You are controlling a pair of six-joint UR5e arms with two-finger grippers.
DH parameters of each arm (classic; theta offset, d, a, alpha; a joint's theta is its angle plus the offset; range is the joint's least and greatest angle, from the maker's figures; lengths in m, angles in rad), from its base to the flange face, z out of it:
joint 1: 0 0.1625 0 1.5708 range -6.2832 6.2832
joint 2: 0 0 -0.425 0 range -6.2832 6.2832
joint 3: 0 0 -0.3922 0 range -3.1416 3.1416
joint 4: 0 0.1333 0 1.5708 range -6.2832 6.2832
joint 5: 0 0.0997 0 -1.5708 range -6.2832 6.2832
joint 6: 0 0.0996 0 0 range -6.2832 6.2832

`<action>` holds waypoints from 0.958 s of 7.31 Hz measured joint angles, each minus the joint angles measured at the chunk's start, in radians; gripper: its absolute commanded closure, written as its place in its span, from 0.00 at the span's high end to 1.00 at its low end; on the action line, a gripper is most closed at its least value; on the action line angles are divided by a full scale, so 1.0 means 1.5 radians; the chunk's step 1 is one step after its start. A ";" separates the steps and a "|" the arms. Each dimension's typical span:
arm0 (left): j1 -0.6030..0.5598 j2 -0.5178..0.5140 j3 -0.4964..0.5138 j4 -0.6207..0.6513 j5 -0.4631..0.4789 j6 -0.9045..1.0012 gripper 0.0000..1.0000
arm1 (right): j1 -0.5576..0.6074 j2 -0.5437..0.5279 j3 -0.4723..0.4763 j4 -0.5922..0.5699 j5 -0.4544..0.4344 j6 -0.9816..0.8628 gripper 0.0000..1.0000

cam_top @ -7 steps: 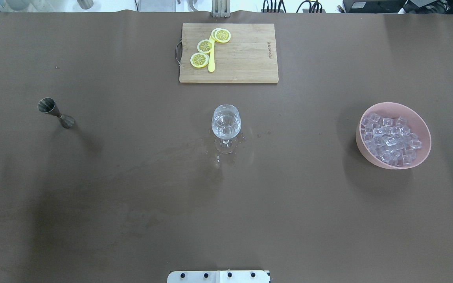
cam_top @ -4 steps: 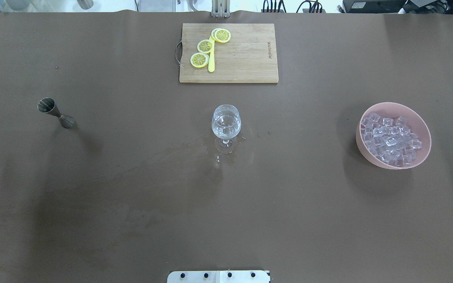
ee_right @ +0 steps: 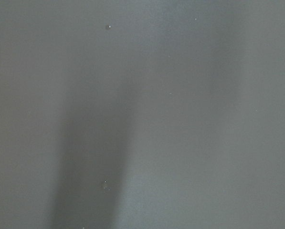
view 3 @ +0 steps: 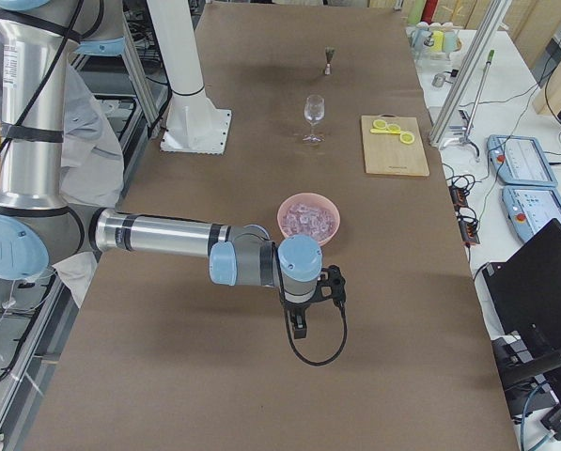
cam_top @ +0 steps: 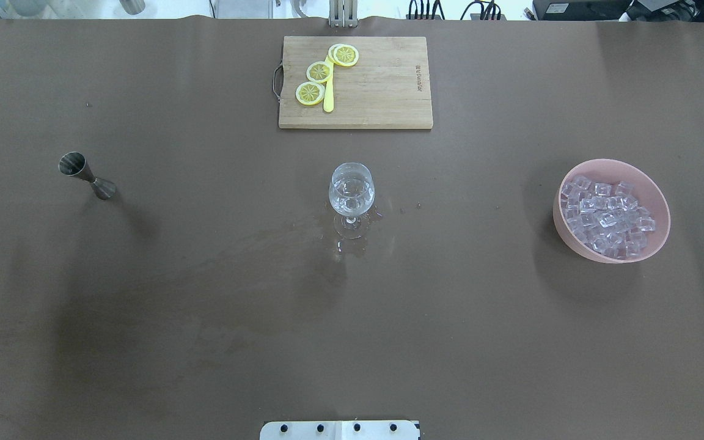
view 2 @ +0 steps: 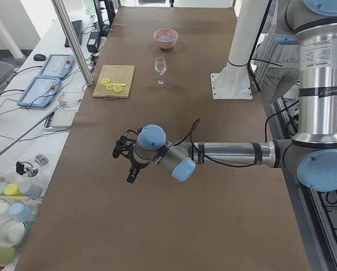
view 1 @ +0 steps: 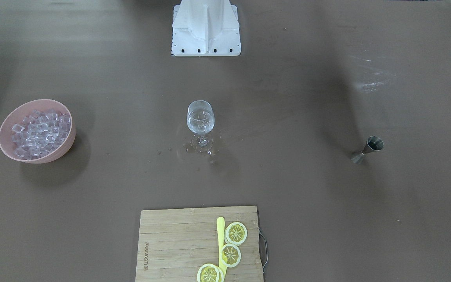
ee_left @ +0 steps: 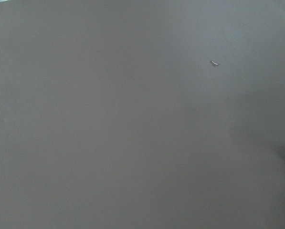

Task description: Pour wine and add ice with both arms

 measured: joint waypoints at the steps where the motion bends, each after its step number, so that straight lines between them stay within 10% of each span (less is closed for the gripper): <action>1: 0.010 -0.013 0.017 -0.044 0.001 -0.001 0.98 | 0.000 0.003 -0.001 0.010 0.000 0.001 1.00; 7: 0.193 -0.066 0.115 -0.483 0.132 -0.158 0.98 | -0.007 0.012 -0.050 0.172 0.001 0.011 1.00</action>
